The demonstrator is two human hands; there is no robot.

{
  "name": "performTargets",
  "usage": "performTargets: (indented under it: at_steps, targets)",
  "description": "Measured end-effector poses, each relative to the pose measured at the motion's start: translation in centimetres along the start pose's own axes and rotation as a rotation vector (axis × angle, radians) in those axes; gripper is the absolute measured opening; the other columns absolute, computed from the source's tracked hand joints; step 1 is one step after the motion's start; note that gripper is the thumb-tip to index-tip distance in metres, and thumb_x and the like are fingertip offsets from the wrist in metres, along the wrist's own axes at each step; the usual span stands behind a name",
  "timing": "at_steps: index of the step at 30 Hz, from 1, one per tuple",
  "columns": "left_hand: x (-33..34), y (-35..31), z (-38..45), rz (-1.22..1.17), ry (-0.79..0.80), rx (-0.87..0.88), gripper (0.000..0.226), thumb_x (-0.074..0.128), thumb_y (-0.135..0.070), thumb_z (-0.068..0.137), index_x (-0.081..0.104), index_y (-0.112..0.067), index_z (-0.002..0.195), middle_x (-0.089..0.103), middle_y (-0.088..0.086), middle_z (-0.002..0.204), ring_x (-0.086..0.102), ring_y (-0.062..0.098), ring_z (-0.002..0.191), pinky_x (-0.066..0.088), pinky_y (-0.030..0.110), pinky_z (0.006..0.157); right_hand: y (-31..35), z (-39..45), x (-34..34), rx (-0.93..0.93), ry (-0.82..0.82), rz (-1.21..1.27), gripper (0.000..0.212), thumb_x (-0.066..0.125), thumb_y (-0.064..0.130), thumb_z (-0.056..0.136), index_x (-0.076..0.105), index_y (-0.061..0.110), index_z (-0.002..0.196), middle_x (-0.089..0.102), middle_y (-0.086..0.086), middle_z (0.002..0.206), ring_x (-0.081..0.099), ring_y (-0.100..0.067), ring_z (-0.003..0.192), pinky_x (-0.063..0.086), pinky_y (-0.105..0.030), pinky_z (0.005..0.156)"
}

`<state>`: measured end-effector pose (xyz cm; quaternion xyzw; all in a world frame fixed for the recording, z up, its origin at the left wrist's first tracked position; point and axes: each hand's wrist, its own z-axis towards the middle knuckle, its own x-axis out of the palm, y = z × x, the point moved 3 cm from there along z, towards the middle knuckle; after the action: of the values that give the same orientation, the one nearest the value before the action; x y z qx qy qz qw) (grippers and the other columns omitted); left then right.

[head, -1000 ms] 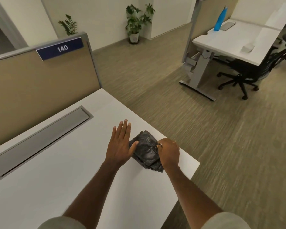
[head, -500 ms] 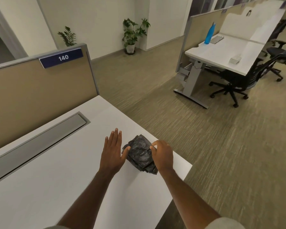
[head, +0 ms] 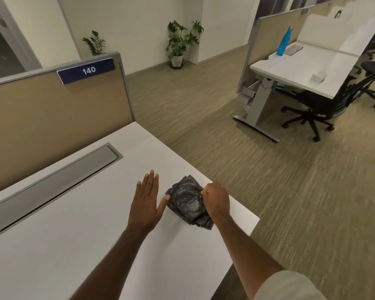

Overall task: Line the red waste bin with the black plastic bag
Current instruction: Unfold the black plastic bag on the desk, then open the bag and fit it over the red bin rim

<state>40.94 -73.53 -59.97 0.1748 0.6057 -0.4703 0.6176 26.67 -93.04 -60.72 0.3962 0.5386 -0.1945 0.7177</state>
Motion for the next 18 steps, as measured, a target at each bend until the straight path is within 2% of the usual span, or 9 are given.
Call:
performTargets:
  at_steps: [5,7,10,12,14,16,18]
  targets:
    - [-0.2,0.0,-0.4,-0.085,0.010,-0.057,0.078,0.016,-0.063,0.098,0.006,-0.017,0.160,0.003,0.002,0.169,0.003,0.017,0.157,0.013,0.045,0.127,0.8,-2.0,-1.0,-0.106,-0.022,0.397,0.014,0.053,0.012,0.102,0.065,0.006,0.096,0.068,-0.007,0.098,0.061,-0.025,0.095,0.054,-0.043,0.085]
    - [-1.0,-1.2,-0.7,-0.258,-0.022,-0.090,0.075,0.019,-0.064,0.098,0.006,-0.024,0.159,0.009,-0.001,0.169,0.010,0.015,0.156,0.016,0.044,0.127,1.1,-3.7,-2.4,-0.138,-0.061,0.536,0.014,0.051,0.014,0.104,0.062,0.008,0.097,0.066,-0.004,0.092,0.061,-0.022,0.086,0.055,-0.042,0.077]
    - [-3.1,-4.0,-1.5,-0.794,-0.121,-0.290,0.068,0.037,-0.055,0.097,0.023,-0.028,0.158,0.032,-0.004,0.163,0.036,0.012,0.147,0.032,0.039,0.121,0.3,-7.0,-5.7,-0.101,-0.145,0.748,0.017,0.047,0.025,0.104,0.057,0.016,0.095,0.058,0.001,0.078,0.054,-0.019,0.067,0.051,-0.044,0.060]
    - [-4.7,-6.5,-2.3,-1.018,-0.153,-0.340,0.059,0.039,-0.049,0.100,0.034,-0.028,0.155,0.048,-0.004,0.154,0.047,0.008,0.139,0.040,0.027,0.114,-1.0,-9.3,-8.5,-0.080,-0.207,0.835,0.016,0.045,0.031,0.103,0.057,0.023,0.097,0.059,0.001,0.083,0.058,-0.023,0.071,0.053,-0.041,0.061]
    - [-6.0,-9.6,-3.5,-1.113,-0.112,-0.315,0.051,0.037,-0.046,0.102,0.050,-0.024,0.146,0.065,-0.003,0.137,0.058,0.005,0.128,0.044,0.019,0.105,-2.5,-11.7,-11.6,-0.074,-0.272,0.902,0.013,0.045,0.032,0.102,0.057,0.037,0.099,0.061,0.003,0.086,0.061,-0.021,0.078,0.054,-0.032,0.067]
    - [-6.7,-13.1,-5.2,-1.169,-0.026,-0.282,0.050,0.036,-0.045,0.099,0.066,-0.019,0.129,0.076,-0.001,0.116,0.068,0.010,0.114,0.048,0.027,0.101,-4.1,-14.1,-14.6,-0.082,-0.334,0.948,0.019,0.046,0.031,0.101,0.056,0.046,0.098,0.061,0.005,0.087,0.060,-0.011,0.079,0.052,-0.022,0.071]
    - [-6.9,-17.1,-7.2,-1.197,0.077,-0.262,0.048,0.039,-0.046,0.098,0.076,-0.019,0.112,0.080,0.001,0.102,0.074,0.015,0.100,0.055,0.030,0.094,-5.8,-16.4,-17.2,-0.080,-0.360,0.978,0.023,0.047,0.027,0.101,0.057,0.047,0.098,0.062,0.007,0.087,0.060,-0.005,0.081,0.051,-0.017,0.074]
